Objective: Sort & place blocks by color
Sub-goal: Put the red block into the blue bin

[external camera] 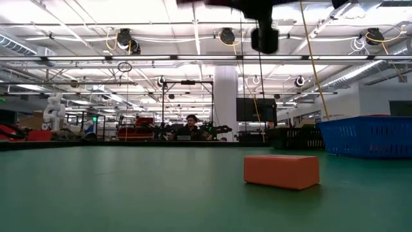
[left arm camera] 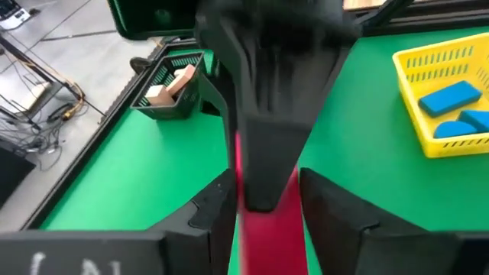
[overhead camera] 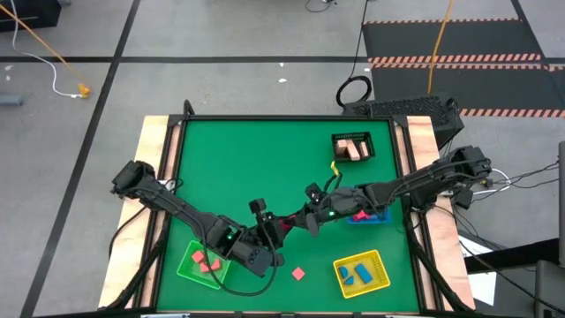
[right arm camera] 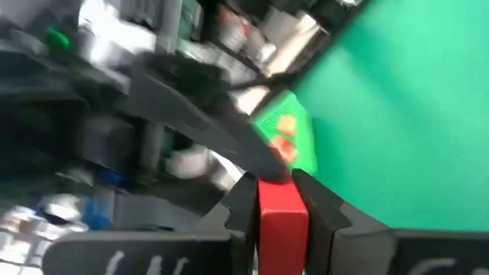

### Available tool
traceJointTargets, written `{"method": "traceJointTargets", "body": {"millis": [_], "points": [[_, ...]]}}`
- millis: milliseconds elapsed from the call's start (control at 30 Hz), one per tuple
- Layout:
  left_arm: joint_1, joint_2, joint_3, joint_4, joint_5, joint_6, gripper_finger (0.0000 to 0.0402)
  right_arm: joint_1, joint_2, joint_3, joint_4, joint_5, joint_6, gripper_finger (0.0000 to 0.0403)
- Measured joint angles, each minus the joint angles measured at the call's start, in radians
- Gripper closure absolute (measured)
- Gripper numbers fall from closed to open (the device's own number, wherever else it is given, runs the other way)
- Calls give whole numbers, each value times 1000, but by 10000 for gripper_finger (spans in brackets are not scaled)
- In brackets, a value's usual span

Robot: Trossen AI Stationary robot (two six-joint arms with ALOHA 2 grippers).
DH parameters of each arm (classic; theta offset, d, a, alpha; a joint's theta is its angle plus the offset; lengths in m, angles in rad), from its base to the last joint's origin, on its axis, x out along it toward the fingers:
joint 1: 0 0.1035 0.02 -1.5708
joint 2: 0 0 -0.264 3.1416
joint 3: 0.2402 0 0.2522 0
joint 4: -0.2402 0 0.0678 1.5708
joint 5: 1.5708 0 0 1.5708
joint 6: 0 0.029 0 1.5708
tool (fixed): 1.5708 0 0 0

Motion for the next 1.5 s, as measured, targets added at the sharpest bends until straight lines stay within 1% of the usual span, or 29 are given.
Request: {"method": "traceJointTargets", "body": {"millis": [133,300,367,467,567,733,1000,1133,1200,1367,1500], "points": [[1,-1,0,7,-3,-19,218,-33,-28,-2,-200,-32,-15,359],[11,-1,0,7,-11,-25,168,-109,-168,-1,-561,3,-64,359],[16,-1,0,6,-10,-33,154,-134,-228,-2,-692,-1,-73,359],[19,-1,0,6,-11,-50,138,-148,-316,-2,-868,10,-70,359],[26,-1,0,0,-11,-66,132,-137,-372,-2,-1015,23,-16,359],[36,-1,0,-11,-11,-98,131,-92,-436,-2,-1188,35,72,359],[40,-1,0,-37,-3,-125,131,-25,-449,-2,-1423,76,209,359],[40,-1,0,-38,-3,-133,130,-15,-445,-33,-1436,73,243,354],[40,-1,0,-38,-3,-142,130,-10,-445,-54,-1433,66,245,330],[40,-1,0,-39,0,-156,130,-9,-445,-104,-1427,10,253,255],[40,-1,0,-38,5,-156,130,-9,-445,-118,-1406,-17,263,209]]}}
